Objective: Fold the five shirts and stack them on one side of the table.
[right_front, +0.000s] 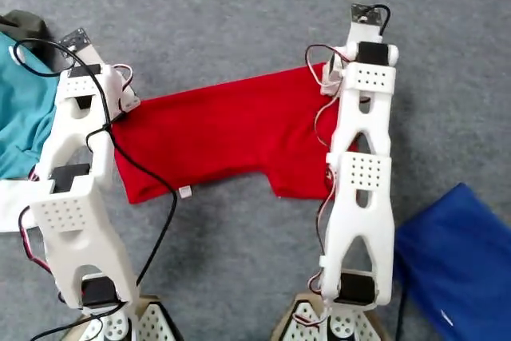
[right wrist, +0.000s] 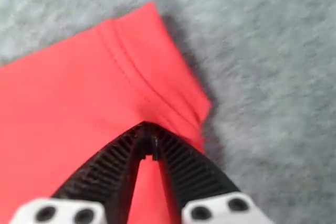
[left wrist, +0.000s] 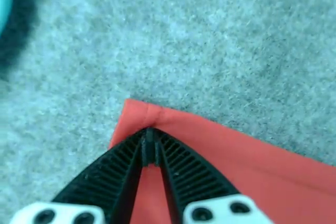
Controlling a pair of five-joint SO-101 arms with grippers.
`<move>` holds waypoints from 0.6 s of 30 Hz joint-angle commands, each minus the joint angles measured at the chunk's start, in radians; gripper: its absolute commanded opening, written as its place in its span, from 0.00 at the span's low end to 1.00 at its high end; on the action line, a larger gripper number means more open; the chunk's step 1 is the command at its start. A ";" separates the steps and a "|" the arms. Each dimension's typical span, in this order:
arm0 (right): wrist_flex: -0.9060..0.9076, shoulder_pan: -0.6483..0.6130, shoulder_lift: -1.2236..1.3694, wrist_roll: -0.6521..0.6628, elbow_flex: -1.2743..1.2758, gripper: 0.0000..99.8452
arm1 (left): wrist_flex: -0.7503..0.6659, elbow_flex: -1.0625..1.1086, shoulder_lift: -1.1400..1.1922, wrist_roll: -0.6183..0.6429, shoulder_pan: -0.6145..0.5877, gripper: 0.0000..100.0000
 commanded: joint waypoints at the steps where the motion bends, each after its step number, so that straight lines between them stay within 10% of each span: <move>1: 0.052 -0.038 -0.107 0.014 -0.044 0.01 | 0.066 -0.077 -0.076 0.003 0.020 0.02; 9: 0.058 -0.007 -0.331 0.210 -0.038 0.01 | 0.023 0.094 -0.223 0.005 0.106 0.02; 18: 0.061 0.002 -0.657 0.634 0.318 0.01 | -0.463 0.703 -0.673 -0.005 0.081 0.02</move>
